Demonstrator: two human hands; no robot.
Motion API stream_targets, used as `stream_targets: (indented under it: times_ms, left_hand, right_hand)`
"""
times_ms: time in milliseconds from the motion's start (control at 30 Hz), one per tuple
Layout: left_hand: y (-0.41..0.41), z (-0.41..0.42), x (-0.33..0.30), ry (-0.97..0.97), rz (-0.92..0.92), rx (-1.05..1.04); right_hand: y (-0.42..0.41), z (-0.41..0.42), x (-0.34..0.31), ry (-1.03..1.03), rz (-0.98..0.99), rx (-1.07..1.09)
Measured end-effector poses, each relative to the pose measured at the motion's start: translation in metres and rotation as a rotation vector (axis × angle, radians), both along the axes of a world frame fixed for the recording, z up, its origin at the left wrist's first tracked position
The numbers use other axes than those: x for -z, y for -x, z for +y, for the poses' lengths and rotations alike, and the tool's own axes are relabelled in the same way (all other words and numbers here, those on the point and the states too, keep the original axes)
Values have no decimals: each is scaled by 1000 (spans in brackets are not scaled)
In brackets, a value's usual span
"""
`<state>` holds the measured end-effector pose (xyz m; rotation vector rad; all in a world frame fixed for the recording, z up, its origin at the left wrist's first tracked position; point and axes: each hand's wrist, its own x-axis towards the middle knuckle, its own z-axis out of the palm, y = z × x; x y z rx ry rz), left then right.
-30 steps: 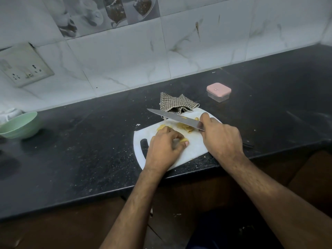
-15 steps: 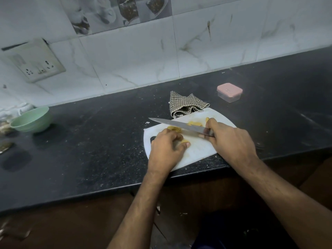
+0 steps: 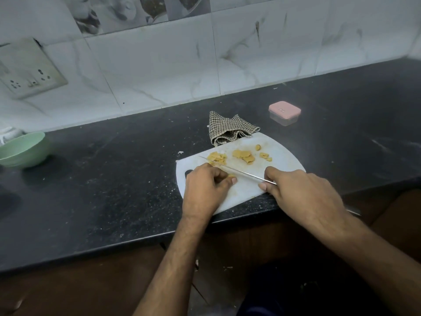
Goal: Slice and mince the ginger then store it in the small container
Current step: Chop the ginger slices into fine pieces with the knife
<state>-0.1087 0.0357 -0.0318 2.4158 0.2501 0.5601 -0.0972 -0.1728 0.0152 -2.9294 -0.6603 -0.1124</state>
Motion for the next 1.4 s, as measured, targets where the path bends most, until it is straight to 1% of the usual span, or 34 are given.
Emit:
stream_targets:
  times_ms: [133,300,500,633,833,1000,1133,1233,1400]
  left_hand:
    - [1,4,1,34,37,16]
    - [0,5,1,124,71,19]
    - [0,6,3,231,64,14]
    - [0,8,0,251,76,43]
    - [0,7,-1,273,92,58]
    - [2,6,-2,272,87,68]
    - [2,8,-3,259,92,70]
    - [1,5,-5,258,99,89]
    - [3,8,-7,255,111,82]
  right_hand:
    - [4,1,-8,-3,32,-24]
    - [10,3,-13,27,70,-39]
    - [13,5,-19,111,68,-37]
    - [16,4,-23,198,19,-44]
    - [21,9,-34,272,42,-53]
    - [15,15,-45,306,179,-54]
    - [3,24,-26,266,254,-38]
    - [1,21,-25,266,248,-40]
    - [11,15,-51,330,205,-52]
